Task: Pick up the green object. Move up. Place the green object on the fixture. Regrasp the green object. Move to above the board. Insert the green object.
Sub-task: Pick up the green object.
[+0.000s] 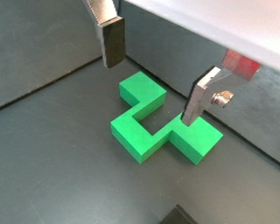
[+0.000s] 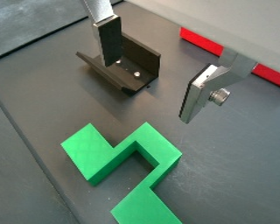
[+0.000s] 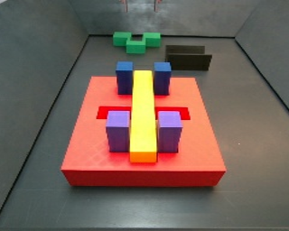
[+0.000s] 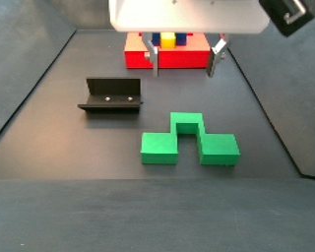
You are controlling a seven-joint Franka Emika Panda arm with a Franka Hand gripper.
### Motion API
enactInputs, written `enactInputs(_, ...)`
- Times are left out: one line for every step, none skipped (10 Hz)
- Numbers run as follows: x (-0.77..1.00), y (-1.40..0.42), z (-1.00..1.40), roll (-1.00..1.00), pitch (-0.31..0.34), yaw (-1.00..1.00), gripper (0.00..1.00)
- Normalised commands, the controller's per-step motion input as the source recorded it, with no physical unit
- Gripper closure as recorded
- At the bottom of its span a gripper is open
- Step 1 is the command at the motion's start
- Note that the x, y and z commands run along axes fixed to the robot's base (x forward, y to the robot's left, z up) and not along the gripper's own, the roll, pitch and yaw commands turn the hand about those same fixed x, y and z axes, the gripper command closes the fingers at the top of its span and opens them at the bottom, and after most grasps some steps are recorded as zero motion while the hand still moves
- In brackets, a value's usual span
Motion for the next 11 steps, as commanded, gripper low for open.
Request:
enactInputs(0.00,-0.01,-0.41,0.16,-0.123,0.00,0.00)
enactInputs(0.10,-0.07,-0.28,0.23,-0.071,-0.08,0.00)
enactInputs(0.01,-0.06,-0.32,0.24,-0.069,-0.07,0.00)
enactInputs(0.00,-0.12,-0.45,0.16,-0.099,-0.07,0.00)
enactInputs(0.00,-0.01,-0.45,0.04,-0.023,-0.15,0.00)
enactInputs(-0.01,0.00,-0.38,0.00,-0.010,-0.25,0.00)
enactInputs(0.00,0.00,-0.27,-0.03,0.000,-0.27,0.00)
enactInputs(-0.01,0.07,-0.28,-0.08,0.000,-0.22,0.00)
enactInputs(-0.13,0.03,-0.29,-0.07,0.000,-0.14,0.00)
enactInputs(-0.13,0.05,-0.30,-0.07,0.007,-0.17,0.00)
enactInputs(-0.13,0.06,-0.27,-0.05,0.016,-0.15,0.00)
